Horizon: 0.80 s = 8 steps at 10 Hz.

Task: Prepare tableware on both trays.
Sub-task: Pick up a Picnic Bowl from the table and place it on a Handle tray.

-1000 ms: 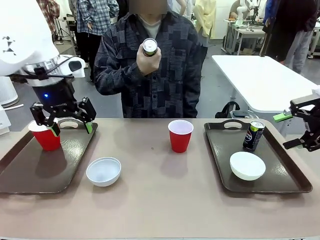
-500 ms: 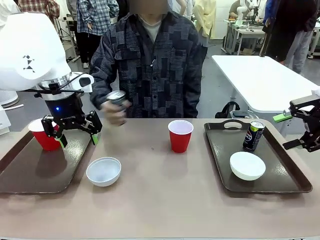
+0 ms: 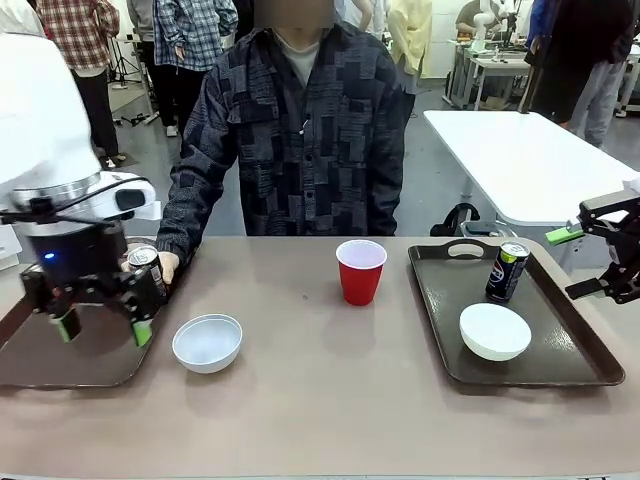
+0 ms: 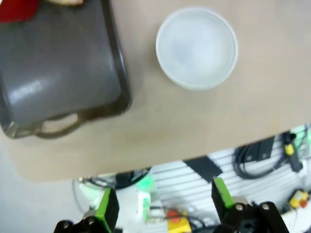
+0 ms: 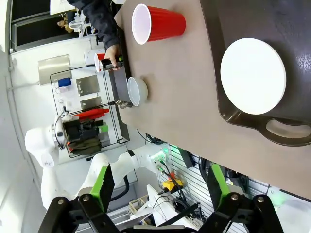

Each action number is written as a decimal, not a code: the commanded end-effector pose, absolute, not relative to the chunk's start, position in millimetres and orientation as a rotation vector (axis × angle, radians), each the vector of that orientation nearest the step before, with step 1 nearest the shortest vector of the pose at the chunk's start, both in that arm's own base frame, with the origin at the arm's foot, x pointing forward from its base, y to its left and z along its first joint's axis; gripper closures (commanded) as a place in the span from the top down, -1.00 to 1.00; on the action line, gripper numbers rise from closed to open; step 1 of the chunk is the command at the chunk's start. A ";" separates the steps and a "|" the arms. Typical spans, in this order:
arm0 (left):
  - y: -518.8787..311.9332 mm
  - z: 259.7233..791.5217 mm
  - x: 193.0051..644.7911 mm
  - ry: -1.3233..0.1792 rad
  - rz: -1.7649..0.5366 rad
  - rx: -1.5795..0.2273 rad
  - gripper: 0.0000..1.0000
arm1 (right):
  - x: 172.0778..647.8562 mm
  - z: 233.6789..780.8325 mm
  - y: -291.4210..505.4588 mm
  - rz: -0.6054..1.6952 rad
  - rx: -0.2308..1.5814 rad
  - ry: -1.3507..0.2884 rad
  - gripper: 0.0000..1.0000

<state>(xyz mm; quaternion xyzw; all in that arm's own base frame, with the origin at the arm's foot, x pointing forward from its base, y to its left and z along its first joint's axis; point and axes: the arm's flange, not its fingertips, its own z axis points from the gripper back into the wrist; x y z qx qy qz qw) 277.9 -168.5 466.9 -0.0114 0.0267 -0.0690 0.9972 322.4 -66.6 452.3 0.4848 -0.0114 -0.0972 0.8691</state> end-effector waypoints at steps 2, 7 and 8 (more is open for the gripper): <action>-159.2 469.2 284.9 0.057 -0.134 -0.027 1.00 | 325.0 451.2 -65.8 -0.211 1.024 -0.036 1.00; -165.2 461.7 309.3 0.005 -0.087 -0.087 1.00 | 325.0 451.2 -65.8 -0.211 1.024 -0.036 1.00; -168.3 451.0 323.8 0.037 -0.079 -0.129 1.00 | 325.0 451.2 -65.8 -0.211 1.024 -0.036 1.00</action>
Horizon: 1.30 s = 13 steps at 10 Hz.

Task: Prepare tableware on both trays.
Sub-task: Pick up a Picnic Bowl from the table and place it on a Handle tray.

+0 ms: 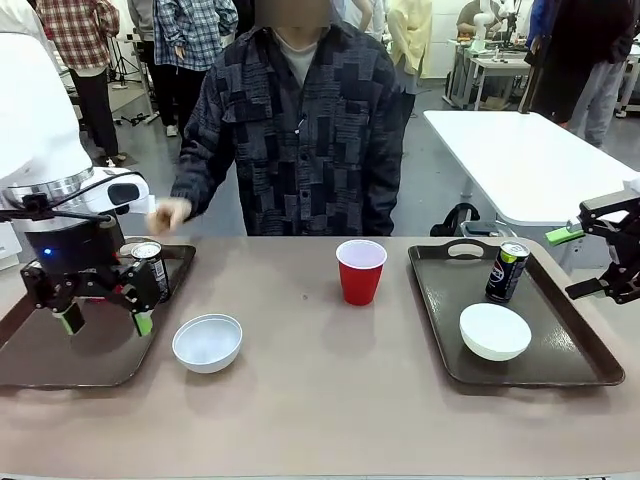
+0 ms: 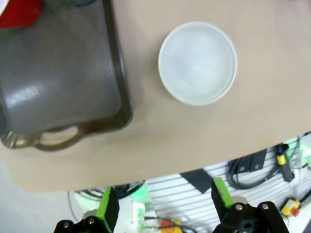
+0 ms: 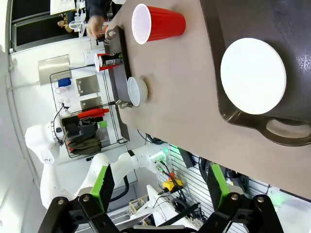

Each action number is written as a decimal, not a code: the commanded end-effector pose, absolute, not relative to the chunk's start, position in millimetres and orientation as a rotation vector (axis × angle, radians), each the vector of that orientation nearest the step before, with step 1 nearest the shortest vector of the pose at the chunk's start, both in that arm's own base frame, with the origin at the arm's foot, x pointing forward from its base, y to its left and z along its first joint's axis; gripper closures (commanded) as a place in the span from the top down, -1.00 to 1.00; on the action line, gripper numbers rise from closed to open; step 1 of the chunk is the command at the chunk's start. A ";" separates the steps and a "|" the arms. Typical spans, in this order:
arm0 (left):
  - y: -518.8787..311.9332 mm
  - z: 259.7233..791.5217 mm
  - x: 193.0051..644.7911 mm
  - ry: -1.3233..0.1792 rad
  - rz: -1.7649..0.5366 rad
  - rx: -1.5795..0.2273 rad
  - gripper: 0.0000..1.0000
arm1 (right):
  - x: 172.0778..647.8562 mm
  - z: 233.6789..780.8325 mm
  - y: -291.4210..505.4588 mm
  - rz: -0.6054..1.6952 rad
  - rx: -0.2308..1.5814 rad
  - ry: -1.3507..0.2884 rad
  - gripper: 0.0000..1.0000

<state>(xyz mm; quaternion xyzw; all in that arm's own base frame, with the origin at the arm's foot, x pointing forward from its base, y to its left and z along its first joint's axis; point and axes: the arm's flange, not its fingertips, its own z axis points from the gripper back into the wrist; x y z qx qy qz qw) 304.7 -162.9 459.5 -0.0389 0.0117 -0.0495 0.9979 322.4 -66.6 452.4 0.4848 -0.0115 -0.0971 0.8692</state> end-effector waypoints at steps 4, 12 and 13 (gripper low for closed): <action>-173.2 398.1 365.4 -0.051 -0.074 -0.127 1.00 | 325.0 451.2 -65.8 -0.211 1.024 -0.036 1.00; -187.9 349.8 395.2 -0.024 -0.104 -0.145 1.00 | 325.0 451.2 -65.8 -0.211 1.024 -0.036 1.00; -188.2 348.1 394.7 -0.011 -0.121 -0.145 -0.14 | 325.0 451.2 -65.8 -0.211 1.024 -0.036 1.00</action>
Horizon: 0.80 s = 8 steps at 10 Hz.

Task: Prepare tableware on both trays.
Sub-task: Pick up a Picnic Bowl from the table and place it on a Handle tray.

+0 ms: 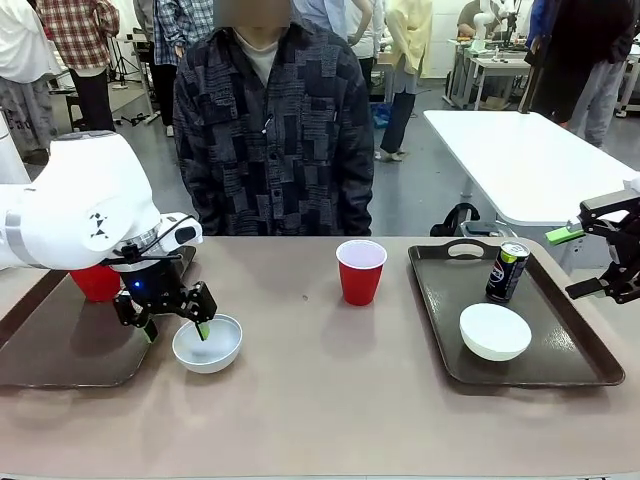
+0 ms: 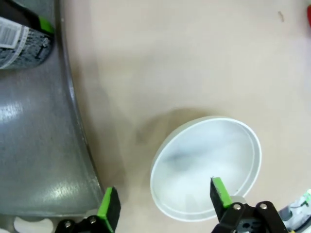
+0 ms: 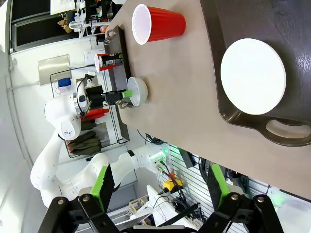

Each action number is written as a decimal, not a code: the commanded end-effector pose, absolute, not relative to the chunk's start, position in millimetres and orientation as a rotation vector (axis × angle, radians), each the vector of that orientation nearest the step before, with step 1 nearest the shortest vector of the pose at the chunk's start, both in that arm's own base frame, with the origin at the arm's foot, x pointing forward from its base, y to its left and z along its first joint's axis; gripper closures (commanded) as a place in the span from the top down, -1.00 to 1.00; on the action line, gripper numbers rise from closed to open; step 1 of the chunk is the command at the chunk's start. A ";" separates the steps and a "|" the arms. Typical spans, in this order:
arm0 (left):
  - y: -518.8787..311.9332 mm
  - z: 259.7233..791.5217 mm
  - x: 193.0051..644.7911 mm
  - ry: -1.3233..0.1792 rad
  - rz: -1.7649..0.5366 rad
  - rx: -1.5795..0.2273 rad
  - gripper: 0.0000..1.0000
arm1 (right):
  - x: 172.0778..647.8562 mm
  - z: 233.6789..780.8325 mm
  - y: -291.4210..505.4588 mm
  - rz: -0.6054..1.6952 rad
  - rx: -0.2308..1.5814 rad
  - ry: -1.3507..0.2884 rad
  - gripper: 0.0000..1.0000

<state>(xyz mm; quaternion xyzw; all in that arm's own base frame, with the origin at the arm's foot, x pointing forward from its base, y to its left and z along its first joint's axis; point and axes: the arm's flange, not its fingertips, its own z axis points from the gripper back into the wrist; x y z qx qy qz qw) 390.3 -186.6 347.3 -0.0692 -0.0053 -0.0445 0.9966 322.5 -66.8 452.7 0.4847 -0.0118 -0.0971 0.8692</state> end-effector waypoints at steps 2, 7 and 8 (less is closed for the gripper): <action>-188.1 347.5 395.1 -0.005 -0.116 -0.141 -1.00 | 325.0 451.2 -65.8 -0.211 1.024 -0.036 1.00; -187.2 344.4 396.0 0.030 -0.100 -0.130 -1.00 | 325.0 451.2 -65.8 -0.211 1.024 -0.036 1.00; -187.1 344.2 396.2 0.035 -0.097 -0.128 -1.00 | 325.0 451.2 -65.8 -0.211 1.024 -0.036 1.00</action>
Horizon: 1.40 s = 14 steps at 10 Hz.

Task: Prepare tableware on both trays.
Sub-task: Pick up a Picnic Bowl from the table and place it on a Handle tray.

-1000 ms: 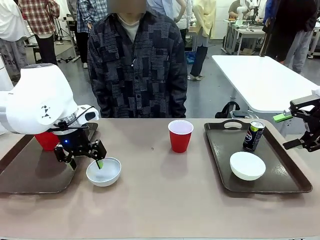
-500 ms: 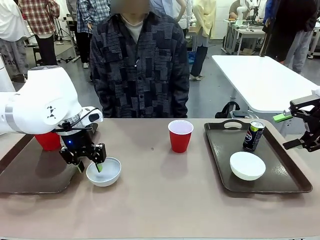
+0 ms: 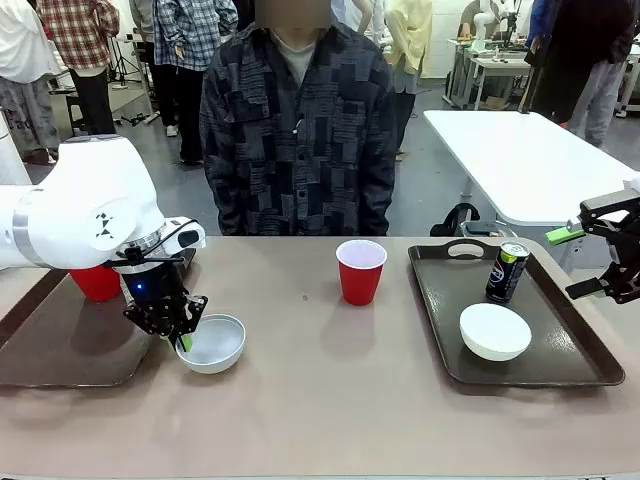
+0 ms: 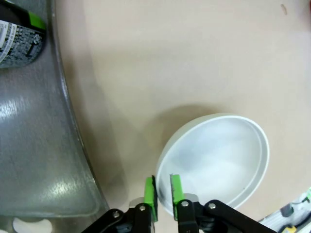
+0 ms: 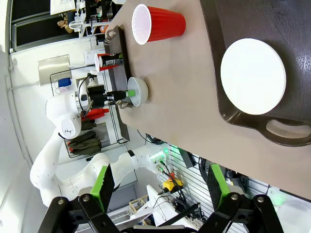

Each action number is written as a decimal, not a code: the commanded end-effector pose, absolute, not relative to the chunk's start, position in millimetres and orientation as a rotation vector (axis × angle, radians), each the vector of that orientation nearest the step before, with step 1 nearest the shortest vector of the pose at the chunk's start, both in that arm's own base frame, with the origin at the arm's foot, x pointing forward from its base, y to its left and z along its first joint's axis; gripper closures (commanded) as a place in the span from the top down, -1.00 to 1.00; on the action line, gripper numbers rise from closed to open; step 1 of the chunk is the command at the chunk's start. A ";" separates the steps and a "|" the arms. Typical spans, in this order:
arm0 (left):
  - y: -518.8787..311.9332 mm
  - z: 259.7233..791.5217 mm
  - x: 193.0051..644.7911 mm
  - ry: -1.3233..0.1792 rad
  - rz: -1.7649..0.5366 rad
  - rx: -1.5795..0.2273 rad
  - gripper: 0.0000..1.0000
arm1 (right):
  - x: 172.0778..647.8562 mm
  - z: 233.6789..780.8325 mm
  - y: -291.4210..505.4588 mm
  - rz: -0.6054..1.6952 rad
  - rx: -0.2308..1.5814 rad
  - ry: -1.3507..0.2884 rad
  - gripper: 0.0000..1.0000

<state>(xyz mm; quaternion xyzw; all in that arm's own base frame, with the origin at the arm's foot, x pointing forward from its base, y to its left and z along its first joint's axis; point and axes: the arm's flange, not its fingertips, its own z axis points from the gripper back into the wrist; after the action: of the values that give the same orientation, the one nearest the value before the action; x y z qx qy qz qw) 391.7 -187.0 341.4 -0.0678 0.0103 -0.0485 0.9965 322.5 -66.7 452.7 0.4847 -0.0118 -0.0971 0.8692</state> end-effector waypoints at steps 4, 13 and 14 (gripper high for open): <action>-190.0 351.6 389.4 0.052 -0.100 -0.128 -1.00 | 325.0 451.2 -65.8 -0.211 1.024 -0.036 1.00; -173.9 483.2 350.0 -0.013 -0.220 -0.094 -1.00 | 325.0 451.2 -65.8 -0.211 1.024 -0.036 1.00; -149.7 484.4 354.3 -0.021 -0.243 -0.096 -1.00 | 325.0 451.2 -65.8 -0.211 1.024 -0.036 1.00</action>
<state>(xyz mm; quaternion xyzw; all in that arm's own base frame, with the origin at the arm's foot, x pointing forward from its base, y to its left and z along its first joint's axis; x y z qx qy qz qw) 348.4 -175.2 485.9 -0.0539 0.0059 -0.1056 0.9929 322.6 -66.9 452.5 0.4848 -0.0118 -0.0973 0.8691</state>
